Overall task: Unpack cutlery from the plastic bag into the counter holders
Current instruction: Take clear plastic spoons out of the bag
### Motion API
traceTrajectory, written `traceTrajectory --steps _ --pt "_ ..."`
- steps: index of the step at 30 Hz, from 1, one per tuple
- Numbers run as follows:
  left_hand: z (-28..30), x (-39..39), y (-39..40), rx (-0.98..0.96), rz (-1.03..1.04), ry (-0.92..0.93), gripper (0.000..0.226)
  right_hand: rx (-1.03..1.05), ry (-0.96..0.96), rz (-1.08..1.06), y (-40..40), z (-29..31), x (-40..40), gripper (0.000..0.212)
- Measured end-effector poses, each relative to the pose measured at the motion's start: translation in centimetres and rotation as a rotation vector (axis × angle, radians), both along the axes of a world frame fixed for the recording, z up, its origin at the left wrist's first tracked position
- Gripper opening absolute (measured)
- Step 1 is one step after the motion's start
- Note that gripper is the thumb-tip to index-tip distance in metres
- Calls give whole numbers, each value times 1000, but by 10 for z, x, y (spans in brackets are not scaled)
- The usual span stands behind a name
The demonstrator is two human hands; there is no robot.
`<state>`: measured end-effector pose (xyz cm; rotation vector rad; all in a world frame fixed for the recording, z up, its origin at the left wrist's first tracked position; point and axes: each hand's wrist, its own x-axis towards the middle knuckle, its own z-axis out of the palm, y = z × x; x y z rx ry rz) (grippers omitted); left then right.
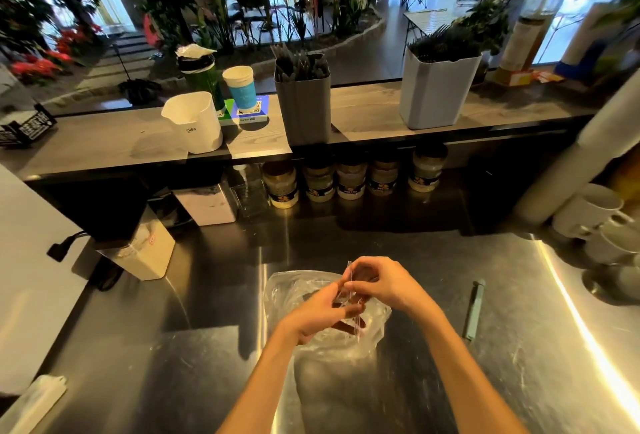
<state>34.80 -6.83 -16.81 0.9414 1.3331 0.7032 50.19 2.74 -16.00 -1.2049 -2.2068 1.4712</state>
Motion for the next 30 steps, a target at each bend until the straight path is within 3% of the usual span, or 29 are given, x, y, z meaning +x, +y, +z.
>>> traceTrajectory --steps 2,7,11,17,22,30 --pt "-1 5 -4 -8 52 -64 49 13 12 -16 -3 -2 0 14" --pt "-7 13 -12 8 64 48 30 1 40 -69 -8 -9 3 16" --pt "-9 16 -17 11 109 34 22 -1 82 -108 -14 -10 8 14" --pt "-7 15 -20 2 192 -58 23 23 120 -142 -20 -8 13 20" --pt "-11 13 -21 39 367 -159 22 47 205 -295 -22 -8 18 20" --pt "-11 11 -23 17 521 -120 27 163 440 -535 -23 5 19 15"
